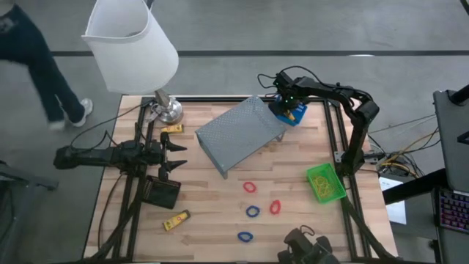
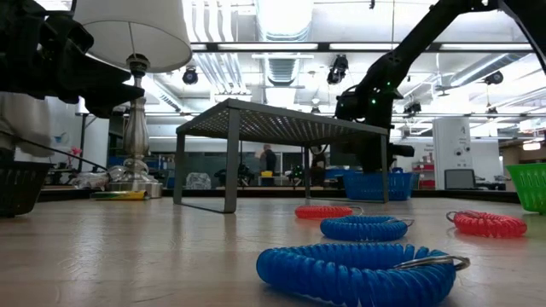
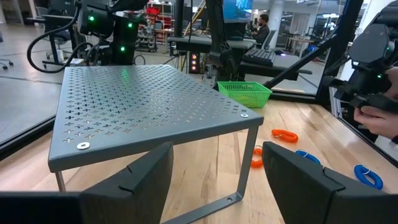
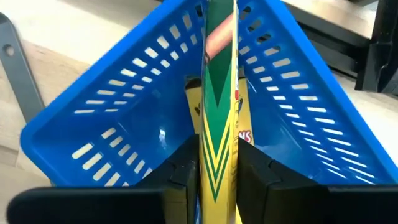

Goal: Pick & Place Office Desk Supplies
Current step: Put the crayon box into the blue basket

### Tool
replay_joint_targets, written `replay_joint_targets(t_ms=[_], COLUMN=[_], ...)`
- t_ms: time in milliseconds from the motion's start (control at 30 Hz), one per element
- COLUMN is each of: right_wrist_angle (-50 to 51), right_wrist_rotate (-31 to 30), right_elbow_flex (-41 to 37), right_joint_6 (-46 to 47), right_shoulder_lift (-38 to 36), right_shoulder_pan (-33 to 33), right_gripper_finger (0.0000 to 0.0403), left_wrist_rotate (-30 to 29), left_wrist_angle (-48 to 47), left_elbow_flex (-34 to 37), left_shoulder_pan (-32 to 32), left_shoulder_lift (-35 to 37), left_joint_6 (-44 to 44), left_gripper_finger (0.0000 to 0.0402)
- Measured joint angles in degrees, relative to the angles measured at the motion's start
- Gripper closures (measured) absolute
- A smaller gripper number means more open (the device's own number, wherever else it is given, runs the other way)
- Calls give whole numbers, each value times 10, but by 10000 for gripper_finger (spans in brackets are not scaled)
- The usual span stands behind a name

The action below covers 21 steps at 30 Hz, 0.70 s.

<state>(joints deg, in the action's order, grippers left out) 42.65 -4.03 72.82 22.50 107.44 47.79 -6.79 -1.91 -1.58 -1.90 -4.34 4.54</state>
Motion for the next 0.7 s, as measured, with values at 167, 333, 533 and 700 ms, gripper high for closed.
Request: replay_joint_targets(t_ms=[167,333,533,700], right_wrist_angle=[-2,-5,-13,-11], right_wrist_rotate=[0,10,15,23], right_elbow_flex=[0,0,0,0], right_joint_6=[0,0,0,0], right_shoulder_lift=[0,0,0,-3], right_shoulder_pan=[0,0,0,0], right_gripper_finger=[314,300,292,285], left_wrist_rotate=[0,0,0,0], left_wrist_angle=[0,0,0,0], left_elbow_flex=[0,0,0,0], left_shoulder_pan=[0,0,0,0], left_shoulder_lift=[0,0,0,0], left_joint_6=[0,0,0,0], left_gripper_finger=[149,149,149,149])
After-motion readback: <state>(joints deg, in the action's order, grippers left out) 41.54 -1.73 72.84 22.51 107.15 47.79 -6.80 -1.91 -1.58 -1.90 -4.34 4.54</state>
